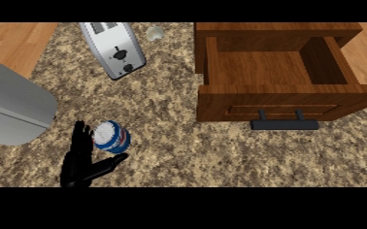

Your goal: Pick up the can, place it into the drawer and close the drawer

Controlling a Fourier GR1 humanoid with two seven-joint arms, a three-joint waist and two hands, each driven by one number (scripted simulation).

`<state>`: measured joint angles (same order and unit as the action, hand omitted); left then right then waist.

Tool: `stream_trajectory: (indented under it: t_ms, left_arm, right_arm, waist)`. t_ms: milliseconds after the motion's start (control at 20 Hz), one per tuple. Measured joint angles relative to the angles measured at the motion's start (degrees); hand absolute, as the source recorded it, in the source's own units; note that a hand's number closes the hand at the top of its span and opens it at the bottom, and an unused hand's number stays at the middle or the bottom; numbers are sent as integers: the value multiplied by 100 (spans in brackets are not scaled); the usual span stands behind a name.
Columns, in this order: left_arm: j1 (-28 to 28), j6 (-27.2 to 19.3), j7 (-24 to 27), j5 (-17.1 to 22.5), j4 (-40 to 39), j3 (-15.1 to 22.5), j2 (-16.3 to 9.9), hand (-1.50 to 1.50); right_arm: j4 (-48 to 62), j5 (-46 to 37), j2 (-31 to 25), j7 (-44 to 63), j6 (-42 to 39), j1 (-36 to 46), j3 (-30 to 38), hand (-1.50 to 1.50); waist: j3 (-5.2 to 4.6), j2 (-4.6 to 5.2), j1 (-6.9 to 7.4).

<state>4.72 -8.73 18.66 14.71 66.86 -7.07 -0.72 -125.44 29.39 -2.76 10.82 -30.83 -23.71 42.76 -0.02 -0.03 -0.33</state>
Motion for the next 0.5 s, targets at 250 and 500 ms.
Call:
stream_trajectory:
  t_ms: [250,500]
  left_arm:
    - [-262,237,249,149,-561,-145,-23,-150]
    - [-718,432,467,385,-1181,-341,-43,-150]
  right_arm:
    - [-109,70,38,162,4,22,57,-150]
    - [-178,325,4,309,-101,-60,206,-150]
  waist:
    - [0,1,0]
    - [0,1,-9]
